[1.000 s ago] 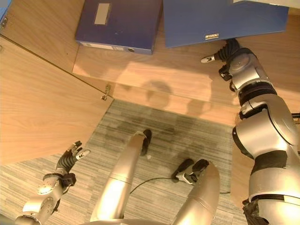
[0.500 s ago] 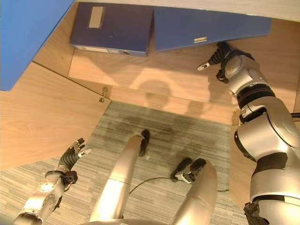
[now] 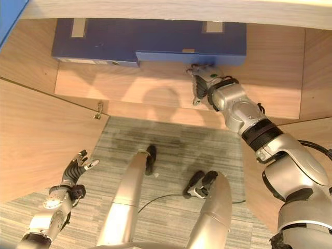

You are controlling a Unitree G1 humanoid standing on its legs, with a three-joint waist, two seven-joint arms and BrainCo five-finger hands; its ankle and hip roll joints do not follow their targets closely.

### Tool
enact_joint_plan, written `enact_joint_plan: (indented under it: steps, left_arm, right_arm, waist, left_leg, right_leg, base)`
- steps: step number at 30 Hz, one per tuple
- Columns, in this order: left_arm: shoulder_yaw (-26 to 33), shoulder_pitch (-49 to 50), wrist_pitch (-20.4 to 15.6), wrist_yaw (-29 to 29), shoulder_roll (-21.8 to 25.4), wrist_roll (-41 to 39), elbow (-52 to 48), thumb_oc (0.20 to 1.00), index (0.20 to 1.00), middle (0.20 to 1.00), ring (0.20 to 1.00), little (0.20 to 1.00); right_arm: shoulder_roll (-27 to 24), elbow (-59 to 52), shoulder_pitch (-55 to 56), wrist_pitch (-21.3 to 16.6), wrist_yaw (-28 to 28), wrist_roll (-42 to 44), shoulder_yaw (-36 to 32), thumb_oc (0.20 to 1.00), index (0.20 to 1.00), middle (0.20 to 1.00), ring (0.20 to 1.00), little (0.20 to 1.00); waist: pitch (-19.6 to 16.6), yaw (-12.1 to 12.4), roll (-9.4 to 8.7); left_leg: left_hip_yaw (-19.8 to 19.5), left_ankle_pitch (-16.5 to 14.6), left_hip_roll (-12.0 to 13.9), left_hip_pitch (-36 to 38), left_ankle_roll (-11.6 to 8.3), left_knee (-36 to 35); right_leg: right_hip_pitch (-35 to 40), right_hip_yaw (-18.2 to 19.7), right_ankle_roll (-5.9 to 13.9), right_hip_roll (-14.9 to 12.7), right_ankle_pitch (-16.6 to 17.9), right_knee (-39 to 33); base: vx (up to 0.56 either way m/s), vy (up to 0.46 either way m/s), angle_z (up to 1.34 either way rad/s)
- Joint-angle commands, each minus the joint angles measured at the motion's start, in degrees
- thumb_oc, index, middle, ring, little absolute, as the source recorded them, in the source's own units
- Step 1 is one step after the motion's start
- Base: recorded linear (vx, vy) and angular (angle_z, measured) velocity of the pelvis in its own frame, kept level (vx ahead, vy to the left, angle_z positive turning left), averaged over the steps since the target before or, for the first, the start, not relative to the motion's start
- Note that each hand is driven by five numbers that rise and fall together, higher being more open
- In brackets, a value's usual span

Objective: Put the empty folder in the office cabinet

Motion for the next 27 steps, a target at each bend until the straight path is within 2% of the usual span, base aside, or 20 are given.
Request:
enact_joint_plan:
  steps: [1, 12, 18, 21, 27]
  left_arm:
    - [4.8, 0.3, -0.6, 0.9, 1.2, 2.5, -4.6, 1.000, 1.000, 1.000, 1.000, 1.000]
    - [6.0, -0.1, 0.2, 1.3, 1.3, 4.3, -6.2, 1.000, 1.000, 1.000, 1.000, 1.000]
    - [6.3, -0.2, 0.5, 1.4, 1.3, 5.2, -5.7, 1.000, 1.000, 1.000, 1.000, 1.000]
    - [5.6, -0.5, 0.2, 1.1, 1.8, 5.1, -5.8, 1.000, 1.000, 1.000, 1.000, 1.000]
    - [4.2, -1.7, -0.3, 1.0, 1.7, 4.4, -5.9, 1.000, 1.000, 1.000, 1.000, 1.000]
  right_arm:
    - [5.4, 0.5, 4.9, -5.3, 9.0, 0.2, 5.9, 1.000, 1.000, 1.000, 1.000, 1.000]
    - [7.0, 1.3, 5.8, -4.2, 8.2, -1.2, 4.0, 1.000, 1.000, 1.000, 1.000, 1.000]
    - [7.7, 0.0, 6.1, -3.9, 8.6, 1.0, 2.9, 1.000, 1.000, 1.000, 1.000, 1.000]
    - [9.1, 6.0, 3.9, -3.1, 8.0, 3.5, 3.8, 1.000, 1.000, 1.000, 1.000, 1.000]
    - [12.8, 14.4, 4.8, -2.7, 7.7, 1.1, 6.2, 1.000, 1.000, 1.000, 1.000, 1.000]
  waist:
    - [4.6, 2.2, -0.98]
    - [4.5, 1.9, -1.21]
    - [4.3, 1.8, -1.29]
    - [4.1, 2.5, -1.26]
    - [4.3, 3.1, -0.98]
  left_leg:
    - [-0.9, -4.8, 2.3, 0.2, 0.91, -0.9]
    - [-0.6, -4.9, 2.3, -0.6, 1.16, -0.9]
    - [-0.6, -4.7, 2.3, -0.7, 1.23, -1.4]
    - [-0.7, -4.6, 2.2, -0.9, 1.26, -1.2]
    - [-0.5, -4.7, 1.9, -1.0, 1.36, -1.0]
  right_leg:
    - [-0.8, 6.5, 2.50, -1.4, 7.4, -7.9]
    - [-2.0, 6.7, 2.57, -1.0, 7.9, -8.0]
    - [-2.0, 6.6, 2.60, -0.9, 8.1, -8.4]
    - [-2.2, 6.6, 2.66, -1.1, 8.2, -8.3]
    - [-2.3, 6.6, 2.69, -1.2, 7.8, -8.0]
  base:
    - [0.00, 0.000, 0.00]
    - [0.00, 0.000, 0.00]
    - [0.00, 0.000, 0.00]
    - [0.00, 0.000, 0.00]
    - [0.01, -0.001, -0.03]
